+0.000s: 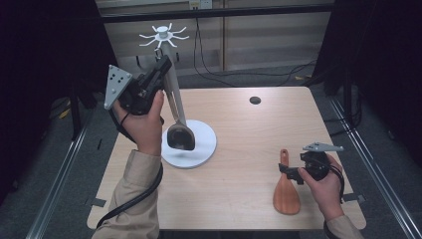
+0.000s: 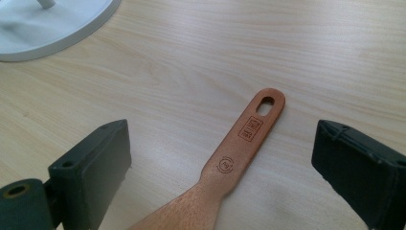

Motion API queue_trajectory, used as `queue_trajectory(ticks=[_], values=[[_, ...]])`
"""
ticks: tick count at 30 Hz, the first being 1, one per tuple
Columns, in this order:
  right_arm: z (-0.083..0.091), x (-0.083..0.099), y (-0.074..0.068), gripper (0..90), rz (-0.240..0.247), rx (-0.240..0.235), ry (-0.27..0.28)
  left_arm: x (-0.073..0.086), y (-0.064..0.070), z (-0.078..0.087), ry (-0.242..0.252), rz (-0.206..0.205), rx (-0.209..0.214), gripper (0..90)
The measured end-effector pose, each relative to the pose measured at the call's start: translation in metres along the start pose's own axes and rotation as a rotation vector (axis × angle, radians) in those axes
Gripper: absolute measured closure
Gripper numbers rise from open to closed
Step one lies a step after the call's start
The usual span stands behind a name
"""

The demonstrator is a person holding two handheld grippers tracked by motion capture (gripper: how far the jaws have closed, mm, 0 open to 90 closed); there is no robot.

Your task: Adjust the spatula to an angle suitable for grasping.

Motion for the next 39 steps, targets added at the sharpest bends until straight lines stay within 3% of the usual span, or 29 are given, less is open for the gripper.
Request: queue_trajectory(ticks=[8, 10, 14, 39], values=[[0.000, 0.000, 0.001, 5.8, 0.002, 0.002, 0.002, -0.007, -0.006, -0.006, 0.006, 0.040, -0.019, 90.0], [0.000, 0.000, 0.001, 5.7, 0.003, -0.002, 0.003, -0.007, -0.009, -0.006, 0.008, 0.033, -0.028, 90.0], [-0.001, 0.001, 0.001, 5.8, -0.002, 0.000, -0.002, -0.007, -0.013, -0.007, 0.005, 0.074, -0.030, 90.0], [-0.002, 0.000, 0.000, 5.7, 0.001, 0.000, -0.003, -0.011, -0.029, -0.008, -0.007, 0.081, -0.066, 90.0]])
Point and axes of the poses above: each handheld gripper's, and its own axes: z roughly backward along the jaws, x roughly out of its underside, y roughly to its right, the point moved 6 cm from there along -z, roughly forward along the jaws, and after that the axes turned 15 degrees about -x, right-handed, at the moved point
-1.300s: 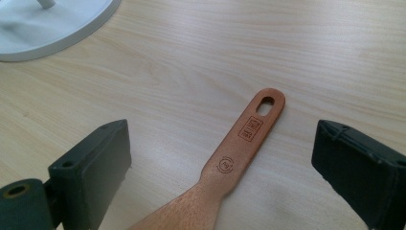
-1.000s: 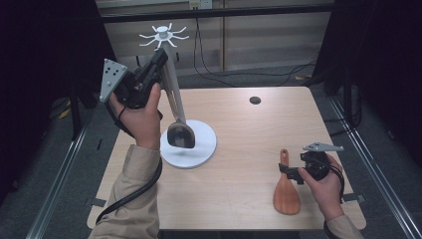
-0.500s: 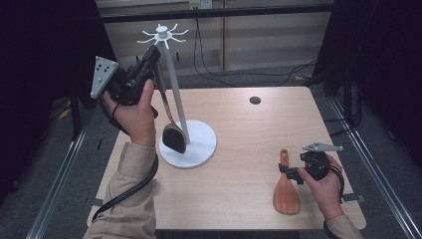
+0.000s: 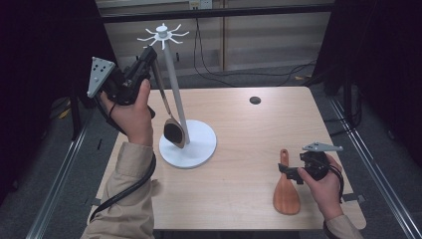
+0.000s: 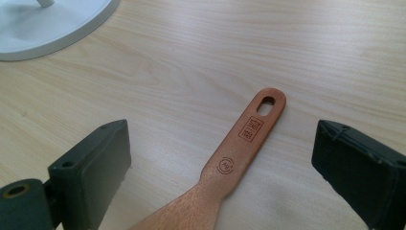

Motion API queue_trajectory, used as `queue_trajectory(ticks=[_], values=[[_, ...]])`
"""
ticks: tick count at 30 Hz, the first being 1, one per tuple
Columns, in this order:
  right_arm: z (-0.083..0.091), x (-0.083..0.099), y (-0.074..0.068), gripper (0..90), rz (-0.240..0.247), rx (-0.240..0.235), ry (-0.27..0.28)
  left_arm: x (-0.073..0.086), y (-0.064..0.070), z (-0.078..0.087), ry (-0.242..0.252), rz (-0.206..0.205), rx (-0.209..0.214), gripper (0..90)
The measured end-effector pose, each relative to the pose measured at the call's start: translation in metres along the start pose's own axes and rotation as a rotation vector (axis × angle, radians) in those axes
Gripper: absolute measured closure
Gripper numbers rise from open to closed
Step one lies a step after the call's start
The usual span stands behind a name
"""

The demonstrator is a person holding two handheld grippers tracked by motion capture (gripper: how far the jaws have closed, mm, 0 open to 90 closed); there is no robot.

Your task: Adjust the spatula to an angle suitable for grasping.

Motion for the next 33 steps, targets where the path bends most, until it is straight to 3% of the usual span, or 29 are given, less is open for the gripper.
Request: queue_trajectory(ticks=[16, 22, 33], values=[[-0.001, 0.000, -0.001, 5.7, 0.008, -0.002, -0.003, 0.015, 0.001, 0.020, -0.004, -0.018, 0.017, 88.2], [-0.001, 0.000, -0.001, 5.7, 0.006, -0.002, -0.004, 0.033, -0.006, 0.030, -0.038, -0.029, 0.016, 85.4], [-0.001, 0.000, -0.002, 5.7, 0.007, 0.001, -0.007, 0.073, -0.032, 0.047, -0.121, -0.038, -0.044, 80.2]])
Point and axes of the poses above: each handheld gripper's, and its own axes: z roughly backward along the jaws, x roughly out of its underside, y roughly to its right, the point moved 6 cm from there along -z, roughly forward along the jaws, and after that the axes turned 15 degrees about -x, right-handed, at the moved point
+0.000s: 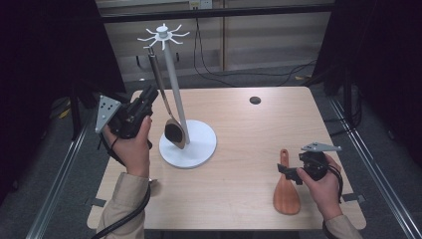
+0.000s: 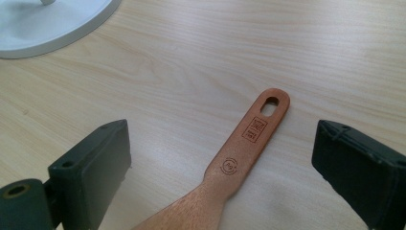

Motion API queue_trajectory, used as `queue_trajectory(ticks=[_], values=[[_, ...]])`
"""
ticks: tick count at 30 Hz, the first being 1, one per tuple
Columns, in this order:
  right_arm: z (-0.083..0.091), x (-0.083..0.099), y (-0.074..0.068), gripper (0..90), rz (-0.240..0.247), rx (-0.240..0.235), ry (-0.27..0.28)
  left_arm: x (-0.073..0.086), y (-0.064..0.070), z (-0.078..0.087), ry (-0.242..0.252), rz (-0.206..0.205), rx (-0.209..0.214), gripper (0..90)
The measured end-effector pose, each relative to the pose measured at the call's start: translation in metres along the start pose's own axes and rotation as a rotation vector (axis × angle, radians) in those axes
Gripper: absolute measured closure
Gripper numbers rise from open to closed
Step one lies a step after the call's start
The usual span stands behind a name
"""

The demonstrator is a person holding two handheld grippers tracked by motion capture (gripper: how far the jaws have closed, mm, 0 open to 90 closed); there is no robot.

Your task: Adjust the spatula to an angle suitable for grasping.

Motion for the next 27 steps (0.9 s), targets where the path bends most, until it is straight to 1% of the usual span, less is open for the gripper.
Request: queue_trajectory(ticks=[1, 2, 3, 4, 5, 6, 8, 9, 10, 12, 14, 15, 16, 17, 18, 19, 21, 22, 23, 25, 27], values=[[0.000, 0.000, 0.000, 5.7, -0.002, -0.001, 0.000, 0.004, -0.003, 0.001, -0.015, -0.007, -0.009, 79.6], [0.000, 0.000, 0.000, 5.7, -0.001, -0.001, 0.001, 0.008, -0.005, 0.002, -0.018, 0.001, -0.017, 79.3], [0.000, 0.000, 0.000, 5.7, 0.000, -0.002, 0.000, 0.012, -0.007, 0.003, -0.030, -0.004, -0.025, 78.8], [0.000, 0.000, 0.000, 5.7, 0.002, -0.001, 0.000, 0.016, -0.009, 0.003, -0.043, -0.009, -0.022, 78.6], [0.000, 0.000, 0.000, 5.7, 0.000, -0.001, 0.001, 0.020, -0.011, 0.004, -0.051, -0.014, -0.028, 78.6], [-0.001, 0.000, 0.000, 5.7, 0.002, -0.003, 0.001, 0.023, -0.012, 0.005, -0.057, -0.009, -0.033, 78.2], [-0.001, 0.000, -0.001, 5.7, 0.004, -0.002, -0.002, 0.031, -0.014, 0.006, -0.075, -0.014, -0.033, 77.9], [-0.001, 0.000, -0.001, 5.7, 0.004, -0.003, -0.004, 0.035, -0.017, 0.006, -0.087, -0.023, -0.045, 77.4], [-0.001, 0.000, -0.001, 5.7, 0.005, -0.002, -0.003, 0.039, -0.018, 0.007, -0.099, -0.021, -0.052, 77.2], [-0.002, 0.000, -0.001, 5.7, 0.006, -0.002, -0.002, 0.046, -0.021, 0.007, -0.119, -0.024, -0.052, 75.8], [-0.002, 0.000, -0.001, 5.7, 0.007, -0.003, -0.004, 0.054, -0.025, 0.008, -0.142, -0.026, -0.069, 73.9], [-0.003, 0.000, -0.002, 5.7, 0.007, -0.006, -0.008, 0.057, -0.026, 0.008, -0.145, -0.025, -0.067, 73.6], [-0.003, 0.000, -0.002, 5.7, 0.009, -0.007, -0.009, 0.060, -0.027, 0.008, -0.164, -0.040, -0.071, 72.9], [-0.003, 0.000, -0.002, 5.7, 0.008, -0.005, -0.010, 0.062, -0.028, 0.007, -0.168, -0.032, -0.071, 72.7], [-0.003, -0.001, -0.002, 5.7, 0.010, -0.004, -0.006, 0.064, -0.029, 0.008, -0.176, -0.036, -0.072, 72.0], [-0.003, -0.001, -0.002, 5.7, 0.013, -0.007, -0.006, 0.065, -0.030, 0.008, -0.181, -0.045, -0.079, 70.8], [-0.004, -0.003, -0.002, 5.7, 0.018, -0.010, -0.002, 0.068, -0.030, 0.008, -0.190, -0.040, -0.085, 67.4], [-0.004, -0.003, -0.003, 5.7, 0.014, -0.010, -0.002, 0.069, -0.032, 0.008, -0.197, -0.055, -0.084, 65.8], [-0.004, -0.003, -0.003, 5.7, 0.013, -0.008, -0.005, 0.071, -0.033, 0.008, -0.201, -0.059, -0.097, 64.6], [-0.005, -0.003, -0.003, 5.7, 0.021, -0.013, -0.007, 0.075, -0.035, 0.008, -0.223, -0.070, -0.104, 61.9], [-0.005, -0.004, -0.003, 5.7, 0.022, -0.013, -0.008, 0.080, -0.038, 0.006, -0.258, -0.076, -0.127, 56.4]])
Point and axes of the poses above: each handheld gripper's, and its own axes: z roughly backward along the jaws, x roughly out of its underside, y roughly to its right, the point moved 6 cm from there along -z, roughly forward along the jaws, and after that the axes turned 15 degrees about -x, right-handed, at the moved point
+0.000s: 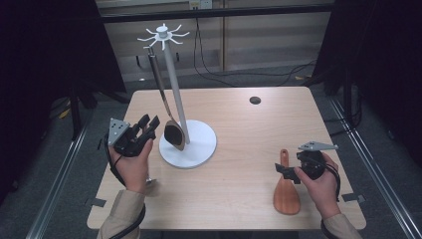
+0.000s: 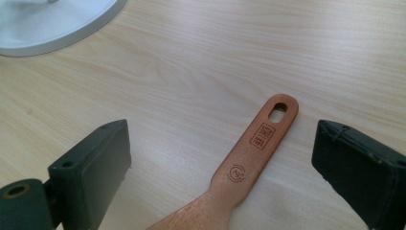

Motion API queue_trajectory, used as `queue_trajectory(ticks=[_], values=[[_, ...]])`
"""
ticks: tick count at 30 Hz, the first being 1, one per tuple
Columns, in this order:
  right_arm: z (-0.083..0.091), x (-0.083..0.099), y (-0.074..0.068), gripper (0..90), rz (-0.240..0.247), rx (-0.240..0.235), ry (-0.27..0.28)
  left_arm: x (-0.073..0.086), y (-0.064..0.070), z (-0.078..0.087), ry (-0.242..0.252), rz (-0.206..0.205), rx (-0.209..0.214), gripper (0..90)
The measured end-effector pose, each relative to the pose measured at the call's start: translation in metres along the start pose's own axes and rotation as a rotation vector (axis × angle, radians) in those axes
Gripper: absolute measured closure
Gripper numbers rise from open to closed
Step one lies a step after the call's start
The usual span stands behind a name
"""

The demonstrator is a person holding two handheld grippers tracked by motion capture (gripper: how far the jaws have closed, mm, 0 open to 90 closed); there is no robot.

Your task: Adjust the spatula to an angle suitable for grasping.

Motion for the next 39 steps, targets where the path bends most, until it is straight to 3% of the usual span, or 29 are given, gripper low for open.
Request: queue_trajectory(ticks=[9, 14, 17, 20, 23, 27, 33, 39], values=[[-0.002, -0.001, -0.002, 5.7, 0.000, 0.000, -0.008, 0.022, -0.018, -0.014, -0.155, 0.003, -0.053, 40.2], [-0.001, -0.001, -0.002, 5.7, 0.009, 0.002, -0.009, 0.037, -0.023, -0.025, -0.262, -0.046, -0.053, 32.2], [-0.001, -0.001, -0.001, 5.7, 0.010, 0.005, -0.005, 0.045, -0.027, -0.029, -0.319, -0.079, -0.060, 31.1], [0.000, -0.001, -0.001, 5.7, 0.009, 0.002, -0.005, 0.052, -0.030, -0.033, -0.370, -0.080, -0.057, 31.8], [0.000, 0.000, -0.002, 5.7, 0.009, 0.005, -0.006, 0.059, -0.037, -0.035, -0.409, -0.095, -0.080, 31.6], [0.001, 0.000, -0.002, 5.7, 0.008, 0.006, -0.007, 0.066, -0.048, -0.037, -0.426, -0.124, -0.133, 32.2], [0.000, 0.001, -0.001, 5.7, 0.007, 0.008, -0.009, 0.075, -0.061, -0.039, -0.481, -0.107, -0.163, 35.4], [0.000, 0.001, -0.002, 5.7, 0.010, 0.004, -0.011, 0.089, -0.068, -0.041, -0.546, -0.120, -0.172, 39.6]])
Point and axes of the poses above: each handheld gripper's, and its own axes: z roughly backward along the jaws, x roughly out of its underside, y roughly to its right, the point moved 6 cm from there along -z, roughly forward along the jaws, and after that the axes turned 15 degrees about -x, right-handed, at the moved point
